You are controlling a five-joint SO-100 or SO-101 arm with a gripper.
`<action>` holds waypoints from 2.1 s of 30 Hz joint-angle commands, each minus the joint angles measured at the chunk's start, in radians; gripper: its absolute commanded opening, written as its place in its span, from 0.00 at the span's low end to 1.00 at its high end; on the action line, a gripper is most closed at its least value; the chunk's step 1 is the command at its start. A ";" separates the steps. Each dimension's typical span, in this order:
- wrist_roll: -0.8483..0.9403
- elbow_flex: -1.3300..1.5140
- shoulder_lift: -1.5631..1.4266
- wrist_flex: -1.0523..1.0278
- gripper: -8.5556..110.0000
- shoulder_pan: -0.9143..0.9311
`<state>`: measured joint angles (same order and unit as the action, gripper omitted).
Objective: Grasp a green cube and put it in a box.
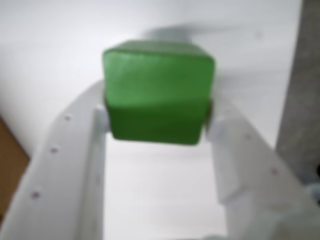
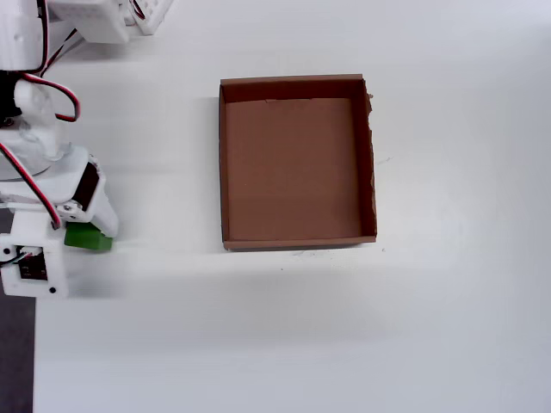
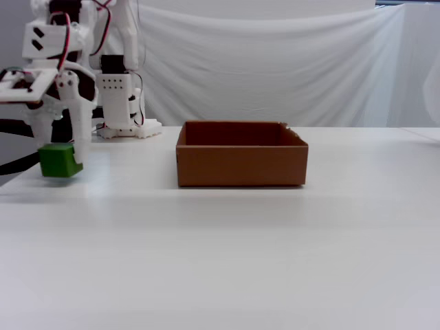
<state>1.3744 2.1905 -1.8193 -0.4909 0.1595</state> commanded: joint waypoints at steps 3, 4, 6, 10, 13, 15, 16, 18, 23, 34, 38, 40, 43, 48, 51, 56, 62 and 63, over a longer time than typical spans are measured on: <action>-0.067 -0.173 -0.117 -0.186 0.19 -0.132; -0.086 -0.190 -0.124 -0.209 0.19 -0.167; -0.123 -0.219 -0.137 -0.252 0.19 -0.239; -0.176 -0.265 -0.140 -0.357 0.19 -0.399; -0.235 -0.302 -0.109 -0.407 0.20 -0.515; -0.264 -0.339 -0.071 -0.445 0.19 -0.586; -0.278 -0.357 -0.049 -0.460 0.19 -0.618; -0.301 -0.394 -0.002 -0.480 0.19 -0.675; -0.318 -0.433 0.123 -0.460 0.19 -0.765; -0.360 -0.514 0.337 -0.402 0.19 -0.825; -0.368 -0.532 0.362 -0.396 0.19 -0.831; -0.370 -0.534 0.364 -0.390 0.19 -0.834; -0.370 -0.534 0.373 -0.387 0.19 -0.836; -0.373 -0.529 0.393 -0.370 0.19 -0.839; -0.373 -0.528 0.402 -0.370 0.19 -0.842; -0.374 -0.515 0.417 -0.362 0.19 -0.851; -0.377 -0.503 0.416 -0.360 0.23 -0.859; -0.377 -0.502 0.407 -0.359 0.24 -0.857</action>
<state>1.0048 1.7104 -1.3867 -0.8575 -0.6796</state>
